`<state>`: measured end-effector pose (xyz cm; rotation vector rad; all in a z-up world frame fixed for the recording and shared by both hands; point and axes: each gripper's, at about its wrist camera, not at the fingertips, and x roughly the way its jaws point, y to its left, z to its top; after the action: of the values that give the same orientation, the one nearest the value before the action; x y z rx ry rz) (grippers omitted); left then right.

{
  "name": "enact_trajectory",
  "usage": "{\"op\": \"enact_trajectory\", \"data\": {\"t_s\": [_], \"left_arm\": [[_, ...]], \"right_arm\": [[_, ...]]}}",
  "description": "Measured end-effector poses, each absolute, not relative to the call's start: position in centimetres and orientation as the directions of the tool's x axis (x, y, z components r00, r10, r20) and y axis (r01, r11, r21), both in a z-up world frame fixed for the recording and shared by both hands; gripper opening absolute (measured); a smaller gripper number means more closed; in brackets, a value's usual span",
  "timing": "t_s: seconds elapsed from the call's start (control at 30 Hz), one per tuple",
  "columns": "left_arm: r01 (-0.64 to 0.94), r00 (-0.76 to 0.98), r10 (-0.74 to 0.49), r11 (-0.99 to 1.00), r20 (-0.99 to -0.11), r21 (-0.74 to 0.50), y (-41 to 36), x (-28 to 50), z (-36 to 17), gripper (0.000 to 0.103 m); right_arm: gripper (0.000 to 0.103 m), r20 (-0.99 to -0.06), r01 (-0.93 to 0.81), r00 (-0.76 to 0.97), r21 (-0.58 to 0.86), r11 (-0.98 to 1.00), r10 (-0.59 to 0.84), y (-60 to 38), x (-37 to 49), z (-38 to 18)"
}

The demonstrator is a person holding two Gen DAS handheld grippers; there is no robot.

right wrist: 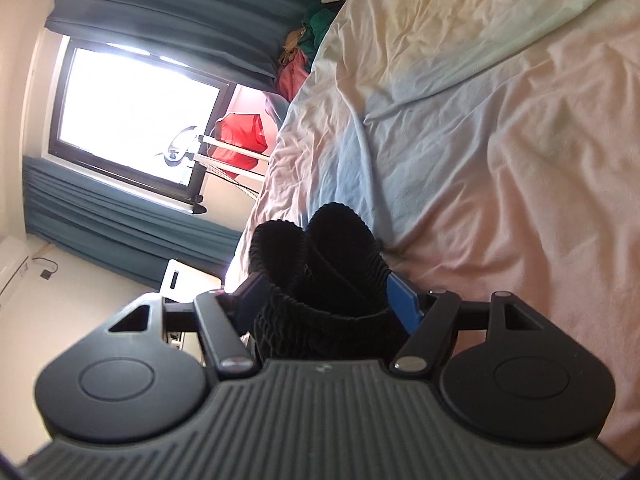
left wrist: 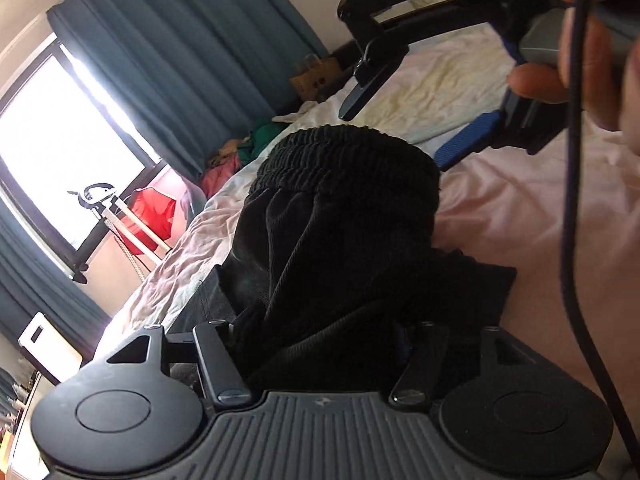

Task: Fold clothes
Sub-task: 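Grasp the pant cuffs with the right gripper while the left gripper holds the waistband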

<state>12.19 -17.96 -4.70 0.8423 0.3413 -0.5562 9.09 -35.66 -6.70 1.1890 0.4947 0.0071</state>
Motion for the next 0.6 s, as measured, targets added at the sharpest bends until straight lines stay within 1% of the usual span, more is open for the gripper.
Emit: {"op": "enact_trajectory", "data": {"t_s": [0.03,0.1,0.13,0.17,0.2,0.23,0.3,0.37,0.43,0.53,0.6], "left_arm": [[0.599,0.799,-0.335,0.523,-0.499,0.606,-17.0,12.2,-4.5,0.067],[0.607,0.794,-0.346,0.494,-0.5,0.622,-15.5,11.9,-4.3,0.067],[0.608,0.794,-0.349,0.479,-0.499,0.633,-14.8,11.5,-4.4,0.068],[0.6,0.8,-0.354,0.473,-0.484,0.645,-14.2,10.2,-4.5,0.072],[0.578,0.816,-0.359,0.484,-0.454,0.656,-13.8,8.2,-4.7,0.082],[0.559,0.828,-0.364,0.497,-0.426,0.663,-13.4,7.0,-4.8,0.099],[0.538,0.841,-0.371,0.503,-0.393,0.677,-12.4,6.7,-4.9,0.1],[0.511,0.859,-0.338,0.525,-0.384,0.68,-11.4,7.0,-4.8,0.1],[0.482,0.875,-0.286,0.585,-0.39,0.652,-11.0,7.3,-4.4,0.1],[0.405,0.88,-0.152,0.735,-0.451,0.544,-9.1,10.8,-3.4,0.1],[0.364,0.854,-0.105,0.821,-0.51,0.44,-7.1,13.2,-2.8,0.101]], "right_arm": [[0.07,-0.364,0.249,0.892,0.89,0.382,0.267,-35.5,9.1,-6.7],[0.078,-0.357,0.241,0.889,0.897,0.371,0.285,-35.2,9.2,-6.9],[0.08,-0.352,0.236,0.888,0.901,0.365,0.295,-35.0,9.3,-7.0],[0.081,-0.352,0.235,0.887,0.901,0.364,0.298,-34.9,9.3,-7.1],[0.081,-0.356,0.238,0.886,0.899,0.367,0.298,-34.8,9.3,-7.1],[0.081,-0.36,0.241,0.884,0.897,0.37,0.298,-34.7,9.3,-7.1],[0.082,-0.369,0.248,0.881,0.893,0.375,0.297,-34.5,9.4,-7.1],[0.082,-0.37,0.25,0.877,0.897,0.365,0.308,-34.4,9.4,-7.4],[0.082,-0.362,0.246,0.873,0.905,0.347,0.326,-34.2,9.4,-7.7],[0.085,-0.369,0.243,0.865,0.901,0.359,0.341,-33.6,9.6,-7.8],[0.085,-0.387,0.247,0.858,0.888,0.388,0.337,-33.1,9.9,-7.6]]}}
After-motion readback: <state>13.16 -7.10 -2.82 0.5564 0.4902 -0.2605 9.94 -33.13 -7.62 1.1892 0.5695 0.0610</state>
